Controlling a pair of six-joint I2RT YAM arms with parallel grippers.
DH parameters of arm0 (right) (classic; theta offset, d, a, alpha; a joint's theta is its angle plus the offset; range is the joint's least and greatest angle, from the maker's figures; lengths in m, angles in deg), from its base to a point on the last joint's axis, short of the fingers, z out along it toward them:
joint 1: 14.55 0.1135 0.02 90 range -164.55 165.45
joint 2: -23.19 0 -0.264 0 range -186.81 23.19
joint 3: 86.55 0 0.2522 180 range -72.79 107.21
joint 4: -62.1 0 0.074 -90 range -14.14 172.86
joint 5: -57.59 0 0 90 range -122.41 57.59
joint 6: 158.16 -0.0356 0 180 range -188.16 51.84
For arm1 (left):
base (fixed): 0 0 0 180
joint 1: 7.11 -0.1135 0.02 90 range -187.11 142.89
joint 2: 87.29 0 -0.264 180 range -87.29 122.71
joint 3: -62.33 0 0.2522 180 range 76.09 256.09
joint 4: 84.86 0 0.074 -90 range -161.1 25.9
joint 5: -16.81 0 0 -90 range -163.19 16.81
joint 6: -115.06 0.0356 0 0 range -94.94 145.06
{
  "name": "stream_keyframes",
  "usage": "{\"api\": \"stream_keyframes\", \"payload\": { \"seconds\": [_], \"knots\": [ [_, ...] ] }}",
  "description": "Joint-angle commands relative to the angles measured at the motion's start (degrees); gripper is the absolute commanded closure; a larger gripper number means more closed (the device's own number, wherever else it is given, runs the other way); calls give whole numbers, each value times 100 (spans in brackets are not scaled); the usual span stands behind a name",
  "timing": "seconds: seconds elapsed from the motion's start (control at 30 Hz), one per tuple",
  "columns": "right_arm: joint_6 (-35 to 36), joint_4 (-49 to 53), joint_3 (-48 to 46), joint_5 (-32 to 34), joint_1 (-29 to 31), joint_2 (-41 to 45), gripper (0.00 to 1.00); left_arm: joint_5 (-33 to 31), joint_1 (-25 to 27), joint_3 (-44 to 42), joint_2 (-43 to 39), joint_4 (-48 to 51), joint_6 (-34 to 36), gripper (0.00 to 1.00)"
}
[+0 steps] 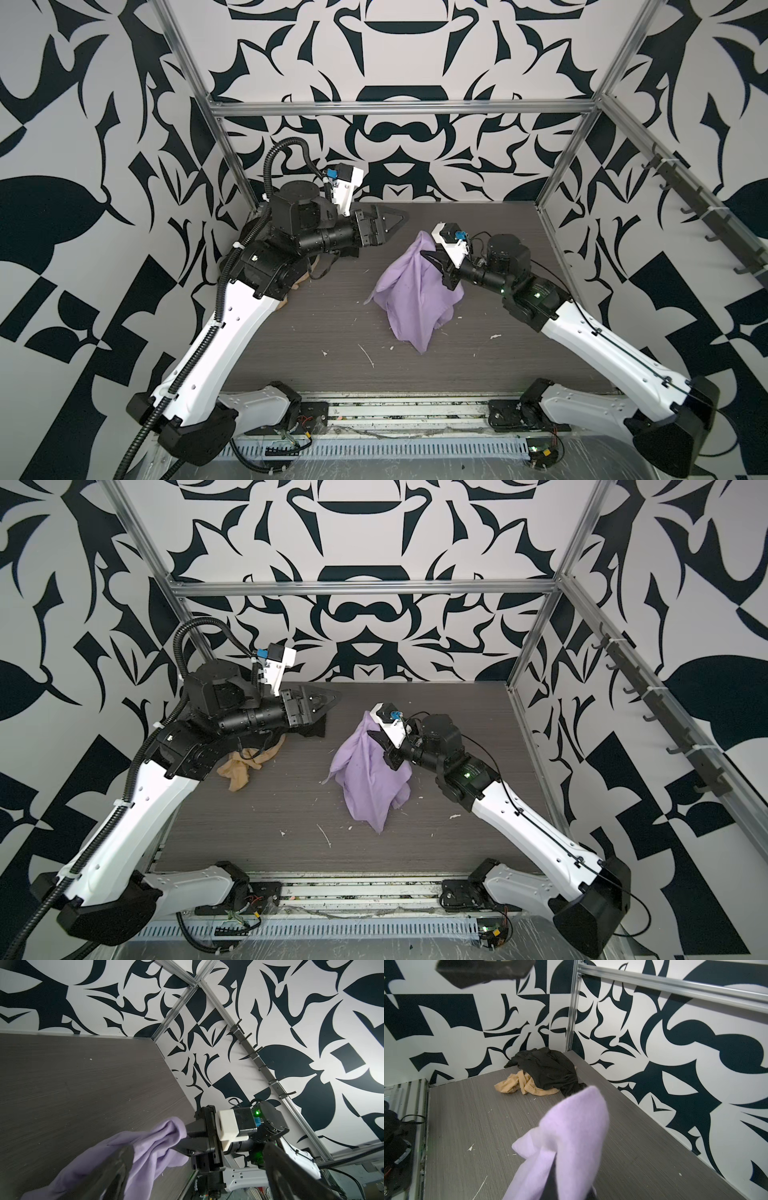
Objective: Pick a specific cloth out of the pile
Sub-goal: 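Open the left gripper and draw it back from the cloth, then lower the lavender cloth onto the table center with the right gripper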
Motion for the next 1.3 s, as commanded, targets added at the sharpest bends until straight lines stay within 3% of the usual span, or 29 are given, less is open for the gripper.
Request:
{"api": "stream_keyframes", "payload": {
  "seconds": [0.0, 0.17, 0.53, 1.27],
  "knots": [
    [64, -410, 104, 103, -133, -49, 100, -243, -36, -116, -16, 14, 208, 0],
    [269, -381, 31, 363, -223, -224, 100, -703, -34, -168, 71, 529, 570, 0],
    [755, -280, -13, 853, -634, -612, 100, -859, -41, -599, -88, 350, 706, 0],
    [-246, 21, -884, -43, -421, -34, 100, -954, -41, -678, -42, 376, 691, 0]
  ]
}}
